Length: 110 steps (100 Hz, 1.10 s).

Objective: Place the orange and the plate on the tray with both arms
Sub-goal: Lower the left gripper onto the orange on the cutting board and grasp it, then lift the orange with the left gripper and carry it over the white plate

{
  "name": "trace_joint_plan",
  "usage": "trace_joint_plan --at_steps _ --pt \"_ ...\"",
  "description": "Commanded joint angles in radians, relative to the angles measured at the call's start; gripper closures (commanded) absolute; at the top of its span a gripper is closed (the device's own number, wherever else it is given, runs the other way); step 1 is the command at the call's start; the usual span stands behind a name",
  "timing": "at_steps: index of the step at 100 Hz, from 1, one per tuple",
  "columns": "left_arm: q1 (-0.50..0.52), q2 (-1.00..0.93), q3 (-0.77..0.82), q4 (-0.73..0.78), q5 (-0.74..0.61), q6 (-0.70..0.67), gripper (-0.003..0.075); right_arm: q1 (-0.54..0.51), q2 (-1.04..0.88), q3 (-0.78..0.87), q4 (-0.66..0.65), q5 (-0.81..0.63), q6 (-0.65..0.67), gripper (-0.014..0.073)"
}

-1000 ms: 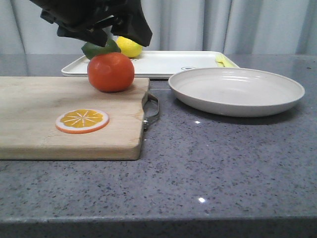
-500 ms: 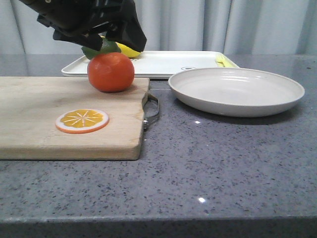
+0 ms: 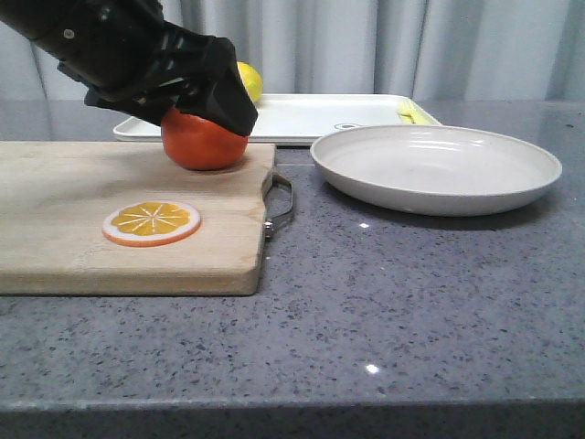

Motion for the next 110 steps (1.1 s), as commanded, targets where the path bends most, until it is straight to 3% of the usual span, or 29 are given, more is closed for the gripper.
trace_joint_plan --at_steps 1,41,76,110 --pt "0.004 -0.038 -0.023 0.001 -0.026 -0.009 0.0143 -0.004 0.013 -0.032 -0.008 -0.067 -0.007 0.0043" --pt "0.004 -0.038 -0.033 0.009 0.021 -0.009 0.0409 -0.004 0.013 -0.032 -0.008 -0.066 -0.007 0.0043" --pt "-0.011 -0.076 -0.143 0.005 0.127 -0.009 0.042 -0.004 0.013 -0.032 -0.008 -0.066 -0.007 0.0043" --pt "-0.177 -0.016 -0.251 0.0 0.062 -0.009 0.042 -0.004 0.013 -0.032 -0.008 -0.061 -0.007 0.0043"
